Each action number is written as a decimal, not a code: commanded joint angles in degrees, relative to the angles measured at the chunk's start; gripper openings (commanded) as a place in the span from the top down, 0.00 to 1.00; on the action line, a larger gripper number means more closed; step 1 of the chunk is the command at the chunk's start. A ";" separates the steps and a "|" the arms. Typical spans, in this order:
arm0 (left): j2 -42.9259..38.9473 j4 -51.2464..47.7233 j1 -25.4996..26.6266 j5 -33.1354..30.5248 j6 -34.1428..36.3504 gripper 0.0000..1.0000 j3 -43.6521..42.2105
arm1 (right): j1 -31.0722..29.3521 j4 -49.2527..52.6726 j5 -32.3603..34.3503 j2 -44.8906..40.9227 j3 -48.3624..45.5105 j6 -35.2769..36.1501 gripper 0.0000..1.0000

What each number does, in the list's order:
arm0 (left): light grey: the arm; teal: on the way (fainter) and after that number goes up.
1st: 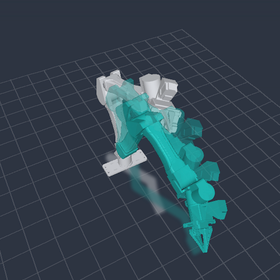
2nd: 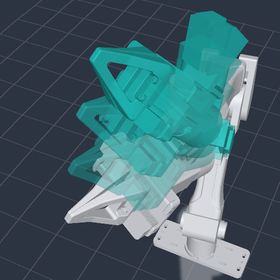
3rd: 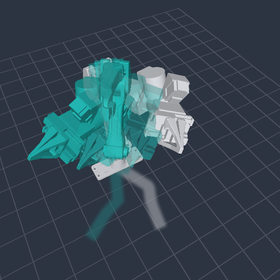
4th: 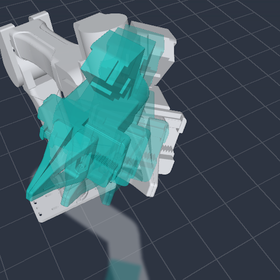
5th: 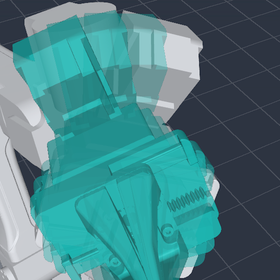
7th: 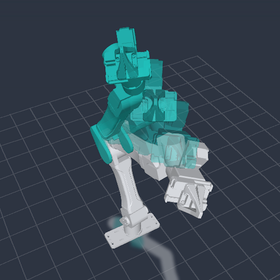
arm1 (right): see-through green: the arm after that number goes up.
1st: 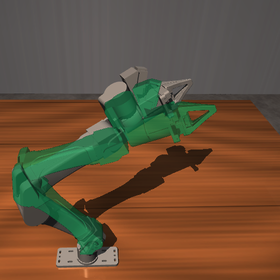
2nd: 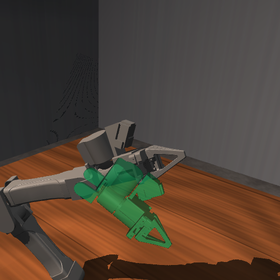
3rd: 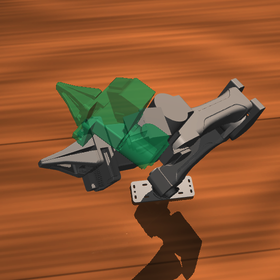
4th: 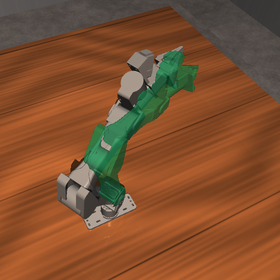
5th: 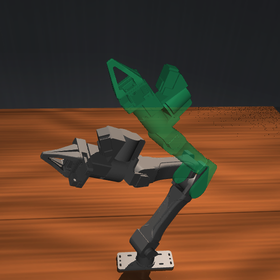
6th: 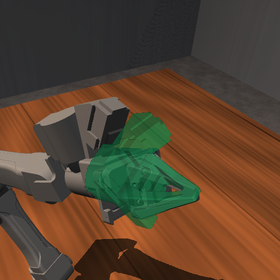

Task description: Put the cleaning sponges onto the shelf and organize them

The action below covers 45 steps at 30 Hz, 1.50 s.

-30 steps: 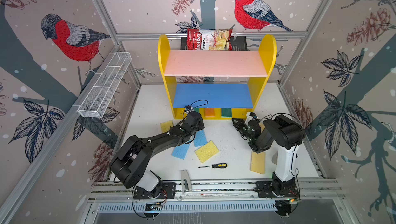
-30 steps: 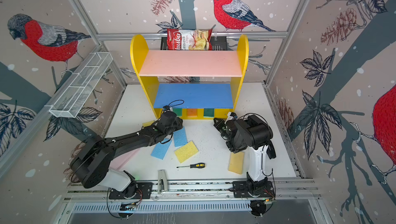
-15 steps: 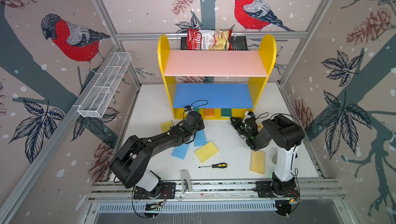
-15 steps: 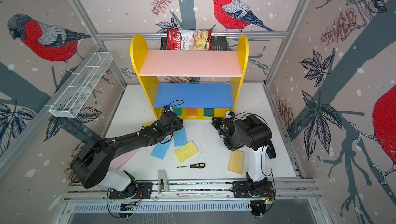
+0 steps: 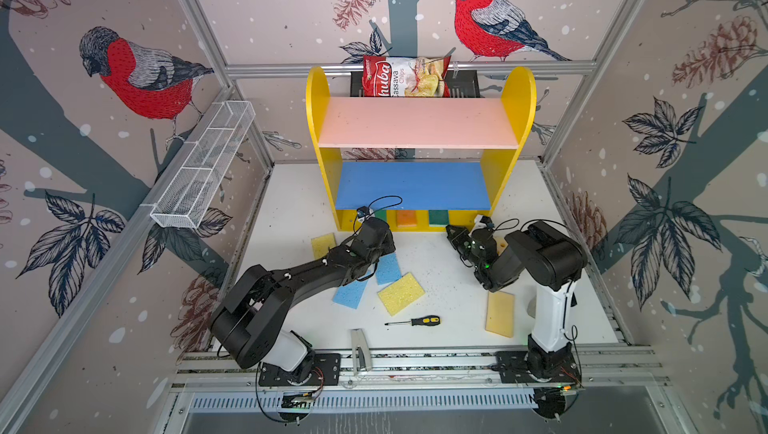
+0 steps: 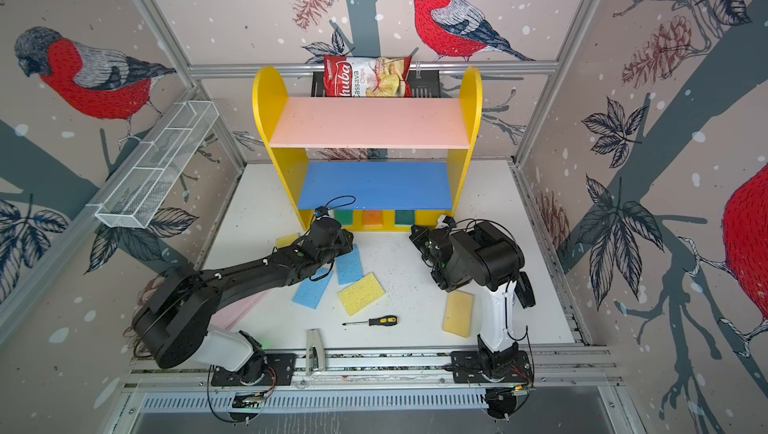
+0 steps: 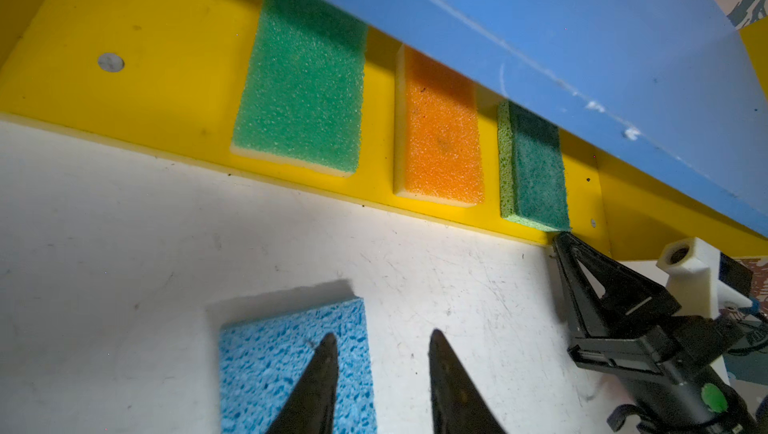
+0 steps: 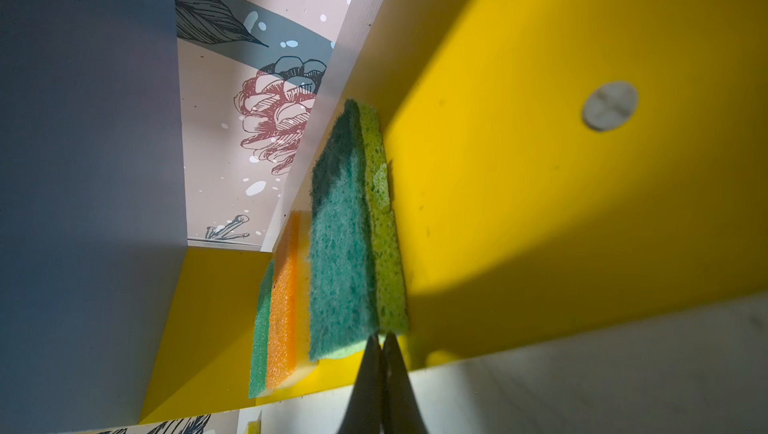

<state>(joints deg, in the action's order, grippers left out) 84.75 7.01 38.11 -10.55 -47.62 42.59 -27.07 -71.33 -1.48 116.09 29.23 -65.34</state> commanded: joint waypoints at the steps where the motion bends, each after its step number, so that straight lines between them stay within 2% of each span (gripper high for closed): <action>1: -0.55 -0.01 0.04 -0.56 0.46 0.63 -0.22 | -0.39 19.29 -0.37 -0.20 -0.81 1.13 1.00; 7: 0.79 -4.02 -1.35 -3.01 -0.78 0.64 1.26 | -2.26 21.34 1.40 -7.74 -5.28 6.07 0.99; 10: 2.00 -3.78 -1.81 -3.10 0.39 0.76 2.39 | -3.52 22.25 2.45 -10.94 -7.62 7.42 1.00; 13: 3.49 -2.39 -2.74 -1.91 -0.11 0.99 2.87 | -4.45 21.69 2.09 -12.80 -9.48 7.76 1.00; 14: 4.11 -1.25 -3.43 -0.60 -0.60 1.00 2.57 | -4.73 21.52 2.25 -13.01 -9.78 8.04 1.00; 25: 6.68 15.34 -9.31 7.85 -7.77 1.00 -5.51 | -3.98 17.57 -0.23 -10.36 -11.69 7.66 1.00; 32: 8.06 26.05 -12.93 10.55 -10.94 1.00 -10.82 | -3.10 16.33 -1.43 -9.65 -12.23 7.36 1.00; 35: 10.98 32.10 -14.69 14.41 -11.74 1.00 -12.25 | -2.99 16.44 -1.51 -9.57 -12.11 7.43 1.00; 37: 14.14 39.65 -16.24 17.11 -15.63 1.00 -14.45 | -2.99 16.62 -1.62 -9.27 -11.86 7.74 1.00; 40: 20.84 55.98 -17.78 19.56 -20.40 1.00 -18.38 | -2.99 16.60 -1.84 -8.62 -11.57 7.63 1.00; 43: 27.54 66.65 -18.22 20.62 -24.63 1.00 -19.71 | -2.97 16.64 -2.06 -8.20 -11.48 7.45 1.00; 45: 30.96 70.24 -18.24 21.12 -26.37 1.00 -19.69 | -2.99 16.91 -1.80 -8.33 -11.65 7.53 1.00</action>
<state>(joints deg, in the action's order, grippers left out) 112.12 73.34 19.97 8.99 -70.08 23.62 -30.06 -67.44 -3.62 106.76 18.15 -58.59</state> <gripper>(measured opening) 0.067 0.048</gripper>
